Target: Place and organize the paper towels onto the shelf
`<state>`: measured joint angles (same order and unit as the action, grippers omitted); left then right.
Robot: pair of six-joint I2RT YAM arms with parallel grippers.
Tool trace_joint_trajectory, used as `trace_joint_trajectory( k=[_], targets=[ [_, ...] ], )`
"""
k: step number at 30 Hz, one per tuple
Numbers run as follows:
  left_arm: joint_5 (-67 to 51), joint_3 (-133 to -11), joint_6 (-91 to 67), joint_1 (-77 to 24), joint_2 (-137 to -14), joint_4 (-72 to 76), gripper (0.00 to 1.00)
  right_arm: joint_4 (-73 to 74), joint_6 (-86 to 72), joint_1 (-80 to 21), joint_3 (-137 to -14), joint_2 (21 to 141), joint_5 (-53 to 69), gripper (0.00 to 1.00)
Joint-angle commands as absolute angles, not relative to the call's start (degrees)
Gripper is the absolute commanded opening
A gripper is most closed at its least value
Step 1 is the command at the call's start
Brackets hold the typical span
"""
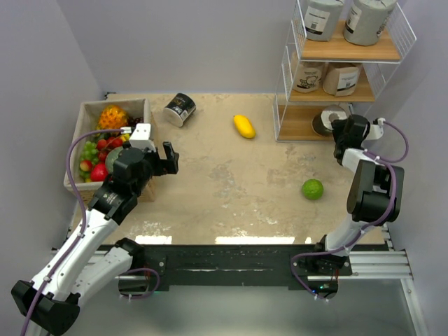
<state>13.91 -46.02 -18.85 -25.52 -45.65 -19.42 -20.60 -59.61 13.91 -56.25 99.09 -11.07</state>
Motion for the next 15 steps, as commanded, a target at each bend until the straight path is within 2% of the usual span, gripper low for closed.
trace_joint_trajectory(
  k=[1, 7, 15],
  targets=[
    [14.33, -45.44, -17.93, -25.75, -44.91, -17.40, 0.97, -30.23, -62.31, 14.15, -57.48, 99.40, -13.10, 0.46],
    [14.24, -45.35, -18.02, -25.93, -45.44, -17.05, 0.96, -27.51, -61.70, 14.15, -58.98, 101.08, -15.10, 0.51],
    [14.41, -45.18, -17.93, -26.10, -45.70, -17.05, 0.96, -25.75, -59.06, 14.15, -61.26, 100.90, -16.70, 0.51]
  ],
)
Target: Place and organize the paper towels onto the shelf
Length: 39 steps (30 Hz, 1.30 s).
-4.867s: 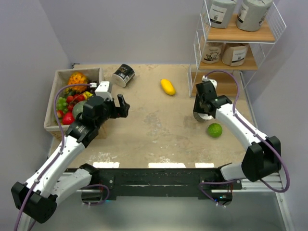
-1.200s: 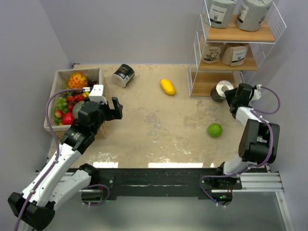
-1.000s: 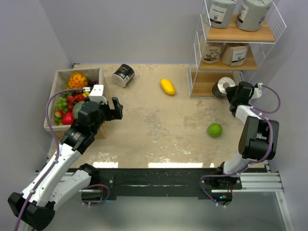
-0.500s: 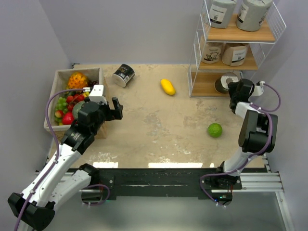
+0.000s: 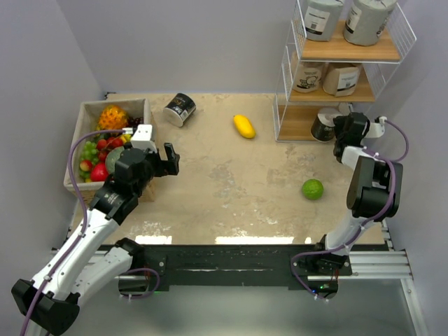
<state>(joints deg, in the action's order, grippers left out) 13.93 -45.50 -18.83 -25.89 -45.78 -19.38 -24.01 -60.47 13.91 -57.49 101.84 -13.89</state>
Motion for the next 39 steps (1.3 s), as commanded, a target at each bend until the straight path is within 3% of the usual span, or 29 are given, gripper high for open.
trace_joint_trajectory(
  k=[1, 7, 16, 21, 30, 39],
  targets=[
    [14.59, -45.18, -17.93, -26.10, -45.70, -17.05, 0.96, -25.93, -58.89, 14.15, -61.43, 100.72, -16.26, 0.51],
    [14.68, -45.18, -17.93, -26.10, -45.18, -16.88, 0.96, -17.33, -55.81, 14.24, -63.98, 96.78, -15.73, 0.55],
    [13.71, -45.35, -17.75, -26.10, -44.74, -16.96, 0.96, -11.69, -61.87, 14.15, -53.53, 87.28, -13.29, 0.39],
    [13.54, -45.35, -17.75, -26.19, -44.38, -16.88, 0.96, -18.52, -64.33, 14.06, -48.00, 89.20, -4.76, 0.31],
    [13.62, -45.35, -17.49, -26.19, -44.12, -16.87, 0.96, -31.44, -67.14, 13.97, -46.93, 97.20, 2.01, 0.32],
    [14.15, -45.35, -17.40, -26.10, -45.09, -16.79, 0.96, -36.47, -67.06, 14.06, -50.53, 103.62, 0.18, 0.35]
  ],
)
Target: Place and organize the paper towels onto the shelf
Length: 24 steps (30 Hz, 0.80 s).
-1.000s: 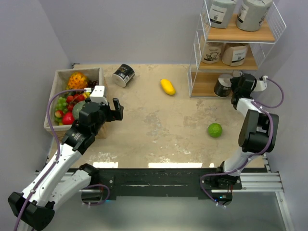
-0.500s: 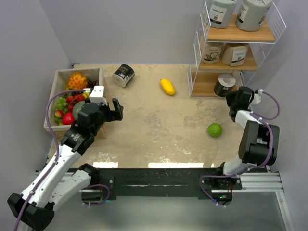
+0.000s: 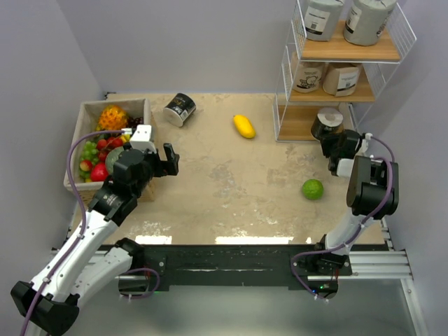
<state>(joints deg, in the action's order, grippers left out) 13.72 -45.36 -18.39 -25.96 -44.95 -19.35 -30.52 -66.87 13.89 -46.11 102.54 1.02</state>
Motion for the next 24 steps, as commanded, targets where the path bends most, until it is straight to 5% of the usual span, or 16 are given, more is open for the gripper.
trace_joint_trajectory(
  k=[1, 14, 24],
  targets=[
    [14.24, -45.35, -17.40, -26.10, -45.35, -16.70, 0.96, -36.56, -66.89, 14.15, -50.97, 104.06, 0.09, 0.35],
    [15.64, -45.17, -17.40, -26.19, -46.49, -16.61, 0.96, -28.68, -61.45, 15.29, -58.27, 106.70, -0.18, 0.36],
    [20.30, -56.41, -17.75, -26.10, -54.99, -26.87, 0.96, -9.76, -46.16, 15.03, -54.33, 91.34, 8.52, 0.41]
  ],
)
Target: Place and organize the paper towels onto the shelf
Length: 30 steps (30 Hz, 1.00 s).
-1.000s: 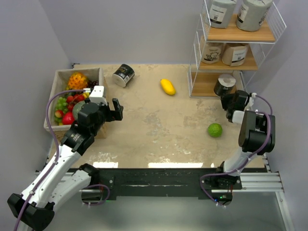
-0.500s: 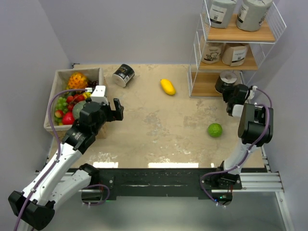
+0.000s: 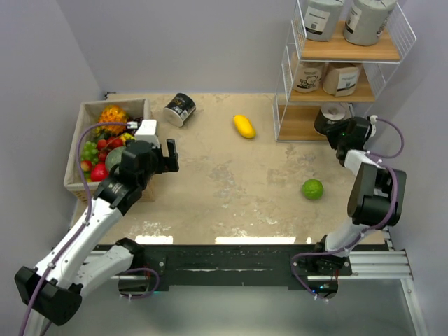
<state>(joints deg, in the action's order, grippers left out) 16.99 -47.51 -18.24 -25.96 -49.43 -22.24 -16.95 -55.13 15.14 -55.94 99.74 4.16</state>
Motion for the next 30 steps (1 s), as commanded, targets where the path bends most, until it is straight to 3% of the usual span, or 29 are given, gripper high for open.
trace_joint_trajectory(
  k=[1, 9, 15, 25, 30],
  targets=[
    [20.56, -59.91, -17.58, -26.10, -56.59, -27.76, 0.96, -8.54, -43.53, 14.86, -52.58, 89.49, 8.53, 0.42],
    [27.06, -81.08, -12.92, -26.10, -75.28, -32.77, 0.95, 4.47, -33.93, 10.38, -48.52, 67.19, 12.12, 0.49],
    [32.68, -93.41, -20.99, -26.10, -89.20, -33.85, 0.89, 9.66, -31.47, 4.49, -47.11, 54.51, 13.53, 0.58],
    [36.56, -100.98, -30.93, -25.93, -104.84, -30.77, 0.89, 13.01, -33.14, 2.20, -48.86, 46.41, 18.90, 0.65],
    [34.64, -100.02, -31.64, -25.14, -108.72, -21.11, 0.89, 12.48, -33.92, 2.20, -48.96, 45.87, 19.60, 0.66]
  ],
)
